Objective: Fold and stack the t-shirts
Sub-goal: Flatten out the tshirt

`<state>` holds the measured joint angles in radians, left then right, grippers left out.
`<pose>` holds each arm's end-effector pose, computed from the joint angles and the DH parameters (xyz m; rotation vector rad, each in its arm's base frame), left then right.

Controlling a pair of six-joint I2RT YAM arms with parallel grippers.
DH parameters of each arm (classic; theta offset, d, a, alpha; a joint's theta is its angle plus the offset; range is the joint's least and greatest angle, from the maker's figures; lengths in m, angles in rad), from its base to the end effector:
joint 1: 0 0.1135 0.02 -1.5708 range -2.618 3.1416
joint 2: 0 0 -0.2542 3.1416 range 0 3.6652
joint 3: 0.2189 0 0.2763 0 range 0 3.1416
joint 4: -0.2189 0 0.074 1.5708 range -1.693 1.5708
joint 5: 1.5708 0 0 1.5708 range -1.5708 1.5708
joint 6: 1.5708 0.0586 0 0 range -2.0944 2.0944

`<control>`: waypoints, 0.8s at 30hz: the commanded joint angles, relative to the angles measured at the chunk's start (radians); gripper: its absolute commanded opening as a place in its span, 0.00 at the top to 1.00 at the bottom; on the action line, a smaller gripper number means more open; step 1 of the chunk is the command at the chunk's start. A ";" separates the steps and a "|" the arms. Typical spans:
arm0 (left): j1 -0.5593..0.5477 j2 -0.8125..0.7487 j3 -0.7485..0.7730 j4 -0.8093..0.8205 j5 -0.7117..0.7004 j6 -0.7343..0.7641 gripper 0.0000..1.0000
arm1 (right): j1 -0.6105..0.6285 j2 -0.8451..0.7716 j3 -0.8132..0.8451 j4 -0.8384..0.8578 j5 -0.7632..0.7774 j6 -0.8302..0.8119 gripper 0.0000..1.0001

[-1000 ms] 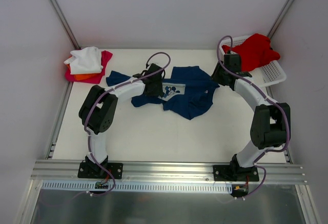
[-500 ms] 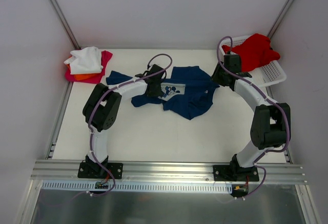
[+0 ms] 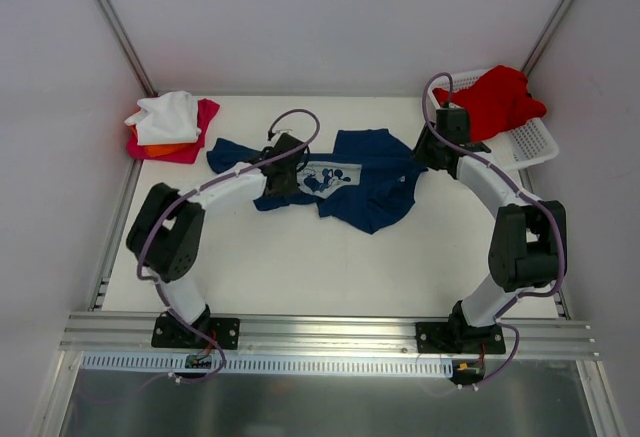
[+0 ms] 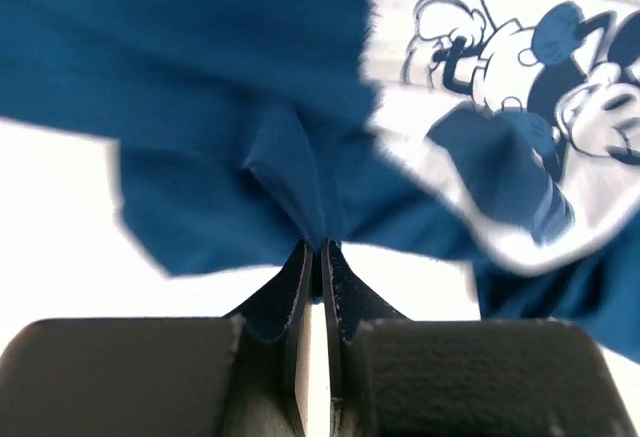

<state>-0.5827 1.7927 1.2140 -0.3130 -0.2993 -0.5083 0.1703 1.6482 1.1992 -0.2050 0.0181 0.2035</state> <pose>0.3570 -0.2146 0.1630 -0.0386 2.4130 -0.1311 0.4081 0.0691 0.2233 0.0470 2.2305 0.1847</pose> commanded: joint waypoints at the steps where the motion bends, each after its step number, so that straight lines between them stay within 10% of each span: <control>1: -0.016 -0.218 -0.089 -0.047 -0.108 -0.024 1.00 | 0.006 -0.034 -0.006 0.030 -0.007 -0.010 0.65; 13: -0.017 -0.791 -0.327 -0.380 -0.234 -0.162 1.00 | 0.009 -0.022 -0.007 0.052 -0.058 -0.001 0.65; 24: -0.016 -0.937 -0.584 -0.551 -0.179 -0.380 1.00 | 0.017 -0.019 0.003 0.058 -0.073 0.008 0.65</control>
<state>-0.5903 0.8616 0.6590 -0.7963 -0.4896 -0.7956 0.1757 1.6482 1.1824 -0.1684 -0.0395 0.2058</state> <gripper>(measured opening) 0.019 0.350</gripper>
